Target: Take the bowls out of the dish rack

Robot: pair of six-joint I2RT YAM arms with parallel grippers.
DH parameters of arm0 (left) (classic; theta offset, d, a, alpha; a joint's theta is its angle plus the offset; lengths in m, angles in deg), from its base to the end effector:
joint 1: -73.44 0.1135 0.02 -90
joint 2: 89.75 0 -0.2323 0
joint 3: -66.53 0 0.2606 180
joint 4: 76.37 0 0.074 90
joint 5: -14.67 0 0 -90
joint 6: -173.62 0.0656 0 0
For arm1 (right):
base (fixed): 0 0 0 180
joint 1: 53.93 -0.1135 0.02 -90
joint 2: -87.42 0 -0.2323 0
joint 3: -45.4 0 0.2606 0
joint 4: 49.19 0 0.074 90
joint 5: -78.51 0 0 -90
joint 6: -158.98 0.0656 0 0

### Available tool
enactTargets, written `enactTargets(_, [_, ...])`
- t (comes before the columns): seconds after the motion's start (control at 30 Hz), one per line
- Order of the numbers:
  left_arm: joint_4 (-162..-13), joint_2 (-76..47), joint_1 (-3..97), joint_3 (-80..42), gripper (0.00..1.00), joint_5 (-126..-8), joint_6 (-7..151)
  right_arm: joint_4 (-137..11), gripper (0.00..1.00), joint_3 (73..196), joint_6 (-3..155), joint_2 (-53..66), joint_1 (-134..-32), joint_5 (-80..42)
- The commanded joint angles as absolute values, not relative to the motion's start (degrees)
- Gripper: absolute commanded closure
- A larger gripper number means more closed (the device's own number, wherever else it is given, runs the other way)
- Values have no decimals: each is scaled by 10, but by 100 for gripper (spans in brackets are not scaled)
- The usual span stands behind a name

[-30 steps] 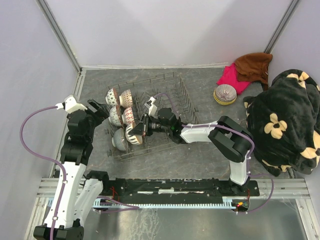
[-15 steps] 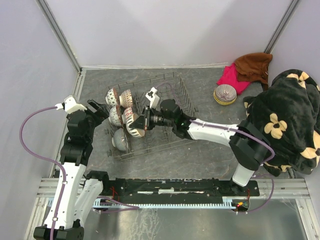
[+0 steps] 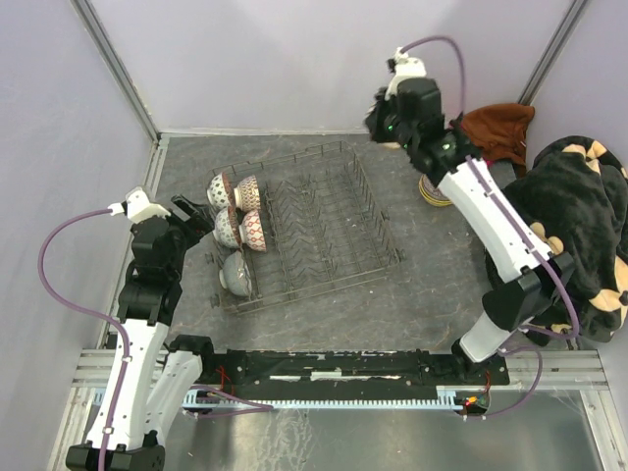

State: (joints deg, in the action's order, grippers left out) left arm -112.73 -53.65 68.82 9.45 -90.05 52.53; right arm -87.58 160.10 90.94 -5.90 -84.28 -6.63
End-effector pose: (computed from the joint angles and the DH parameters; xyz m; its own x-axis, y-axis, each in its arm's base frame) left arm 0.2088 -0.0002 0.3072 -0.1405 -0.4897 -0.8605 -0.2789 0.8535 -0.4402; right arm 0.3561 0.2021 0.3996 -0.3963 0.1998 -0.8961 -0.3077 0.8907 0.3346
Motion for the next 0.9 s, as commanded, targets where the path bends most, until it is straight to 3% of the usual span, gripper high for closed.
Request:
enactTargets(0.0, [-1105, -536, 688, 79, 11, -892, 511, -1052, 99, 1725, 795, -127, -792, 59])
enactTargets(0.27, [-1104, -535, 688, 76, 11, -895, 514, -1177, 99, 1840, 754, -262, -701, 104])
enactTargets(0.87, [-1102, -527, 688, 67, 11, -895, 514, -1154, 99, 1776, 756, -325, -634, 101])
